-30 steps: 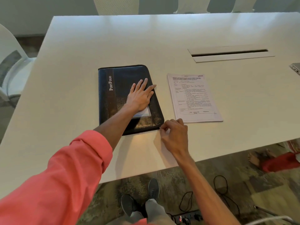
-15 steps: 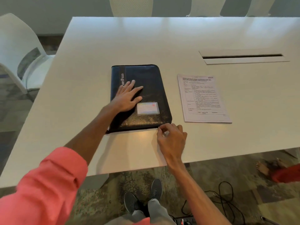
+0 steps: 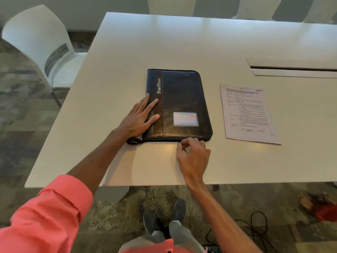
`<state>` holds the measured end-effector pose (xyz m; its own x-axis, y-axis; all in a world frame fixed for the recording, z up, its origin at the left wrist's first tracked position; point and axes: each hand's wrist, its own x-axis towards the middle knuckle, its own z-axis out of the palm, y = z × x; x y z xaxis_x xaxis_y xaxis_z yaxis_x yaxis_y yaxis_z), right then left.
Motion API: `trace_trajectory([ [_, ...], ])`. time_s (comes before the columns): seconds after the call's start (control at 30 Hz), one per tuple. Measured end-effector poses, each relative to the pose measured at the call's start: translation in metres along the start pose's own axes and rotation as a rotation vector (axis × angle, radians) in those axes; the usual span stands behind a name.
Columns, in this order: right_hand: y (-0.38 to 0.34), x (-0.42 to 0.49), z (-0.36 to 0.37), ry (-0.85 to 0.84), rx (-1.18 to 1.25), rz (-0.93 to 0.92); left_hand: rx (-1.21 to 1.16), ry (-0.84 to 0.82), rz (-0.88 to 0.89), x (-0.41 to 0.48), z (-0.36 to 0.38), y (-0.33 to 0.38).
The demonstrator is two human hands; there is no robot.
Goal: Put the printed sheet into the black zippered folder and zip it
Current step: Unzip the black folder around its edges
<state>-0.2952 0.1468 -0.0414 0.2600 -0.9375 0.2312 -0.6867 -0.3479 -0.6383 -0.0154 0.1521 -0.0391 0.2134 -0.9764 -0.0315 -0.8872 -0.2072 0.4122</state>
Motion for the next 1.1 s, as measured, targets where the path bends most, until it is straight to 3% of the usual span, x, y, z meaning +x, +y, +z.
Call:
trace_trajectory([
  [0.43,-0.063,-0.024,0.044,-0.132,0.001,-0.129,-0.028,-0.026,-0.019,0.002,0.001,-0.002],
  [1.1,-0.072,-0.029,0.05,-0.175,0.044,-0.164,-0.09,-0.093,-0.053,0.009,0.002,-0.004],
])
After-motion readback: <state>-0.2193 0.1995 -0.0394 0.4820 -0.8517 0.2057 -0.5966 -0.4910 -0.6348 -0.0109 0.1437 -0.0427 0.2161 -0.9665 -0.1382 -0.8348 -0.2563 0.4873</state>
